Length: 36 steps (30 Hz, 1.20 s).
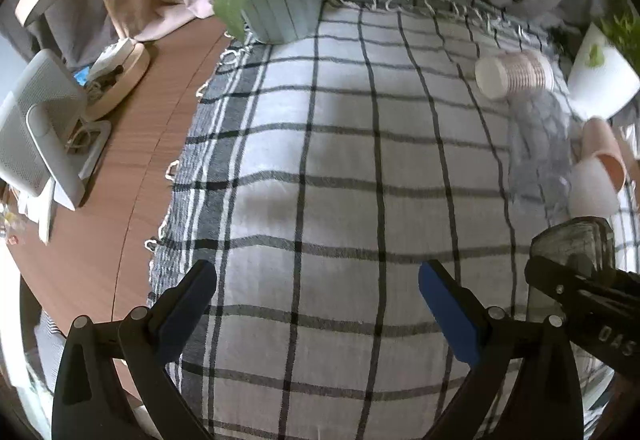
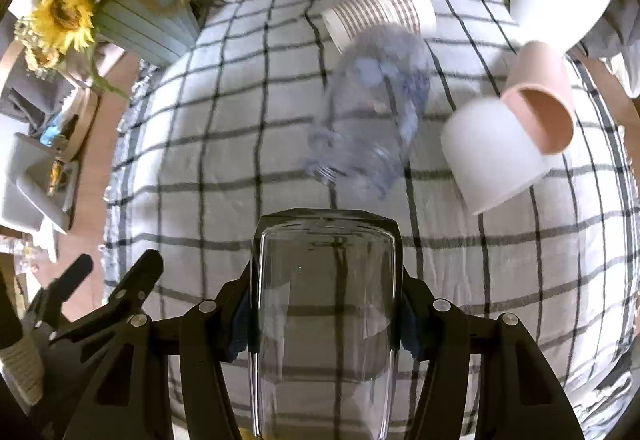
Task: Flip cup upside down
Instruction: 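Lift the glass tumbler with the right gripper and rotate it upside down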
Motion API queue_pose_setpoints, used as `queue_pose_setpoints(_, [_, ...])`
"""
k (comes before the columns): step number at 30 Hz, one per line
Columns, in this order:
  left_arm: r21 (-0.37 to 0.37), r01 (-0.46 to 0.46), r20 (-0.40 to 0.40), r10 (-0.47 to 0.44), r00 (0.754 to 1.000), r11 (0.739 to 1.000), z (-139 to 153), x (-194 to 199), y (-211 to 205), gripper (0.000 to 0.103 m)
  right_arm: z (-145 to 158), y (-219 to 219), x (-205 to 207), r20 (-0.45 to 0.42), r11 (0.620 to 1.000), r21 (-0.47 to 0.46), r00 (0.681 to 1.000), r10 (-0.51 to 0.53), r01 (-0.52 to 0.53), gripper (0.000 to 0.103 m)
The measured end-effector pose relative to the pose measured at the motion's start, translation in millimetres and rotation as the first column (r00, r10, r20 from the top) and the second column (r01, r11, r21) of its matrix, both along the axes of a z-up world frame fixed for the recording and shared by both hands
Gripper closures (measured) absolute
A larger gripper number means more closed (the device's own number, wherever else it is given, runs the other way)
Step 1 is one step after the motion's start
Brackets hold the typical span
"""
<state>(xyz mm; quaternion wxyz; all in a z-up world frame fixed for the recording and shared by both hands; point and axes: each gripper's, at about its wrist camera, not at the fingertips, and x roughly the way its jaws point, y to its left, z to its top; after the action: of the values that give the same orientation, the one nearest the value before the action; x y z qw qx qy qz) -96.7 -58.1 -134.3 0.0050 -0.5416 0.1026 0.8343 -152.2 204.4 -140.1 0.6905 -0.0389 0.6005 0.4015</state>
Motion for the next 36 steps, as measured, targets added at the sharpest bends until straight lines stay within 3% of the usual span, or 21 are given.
queue_pose_setpoints(7, [-0.015, -0.049, 0.035, 0.050, 0.998, 0.999, -14.5, 0.4, -2.0, 0.000, -28.3, 7.7, -5.3, -0.001, 0.998, -0.065, 1.000, -0.005, 0.005, 0.045])
queue_pose_setpoints(8, [-0.016, -0.057, 0.035, 0.058, 0.998, 0.998, -15.6, 0.9, -2.5, 0.000, -29.5, 8.5, -6.7, 0.000, 0.989, -0.046, 0.990, -0.140, 0.139, 0.045])
queue_pose_setpoints(13, [-0.030, -0.101, 0.039, 0.102, 0.994, 0.994, -18.9, 2.1, -6.7, 0.000, -38.4, 10.7, -10.1, -0.011, 0.989, -0.052, 0.991, -0.135, 0.135, 0.045])
queue_pose_setpoints(18, [-0.035, -0.129, 0.047, 0.131, 0.990, 0.991, -20.3, 3.7, -5.0, 0.000, -36.5, 8.7, -11.0, -0.006, 0.990, -0.043, 0.991, -0.135, 0.135, 0.044])
queue_pose_setpoints(21, [-0.041, -0.182, 0.039, 0.183, 0.982, 0.982, -16.5, 6.6, -1.4, 0.000, -32.7, 4.4, -10.7, 0.003, 0.990, -0.025, 0.991, -0.136, 0.136, 0.029])
queue_pose_setpoints(26, [-0.038, -0.176, 0.018, 0.177, 0.984, 0.984, -1.0, 12.9, 5.9, 0.000, -9.0, -28.4, -9.2, 0.019, 0.976, 0.054, 0.977, -0.213, 0.212, 0.028])
queue_pose_setpoints(30, [-0.033, -0.142, 0.002, 0.142, 0.990, 0.989, 15.0, 16.2, 27.2, 0.000, 21.9, -71.0, -9.1, 0.073, 0.939, 0.148, 0.943, -0.325, 0.312, 0.026])
queue_pose_setpoints(36, [-0.012, -0.040, 0.050, 0.041, 0.998, 0.999, 19.0, 18.3, 81.3, 0.000, 34.7, -115.7, 6.8, 0.065, 0.878, 0.197, 0.887, -0.456, 0.437, 0.026])
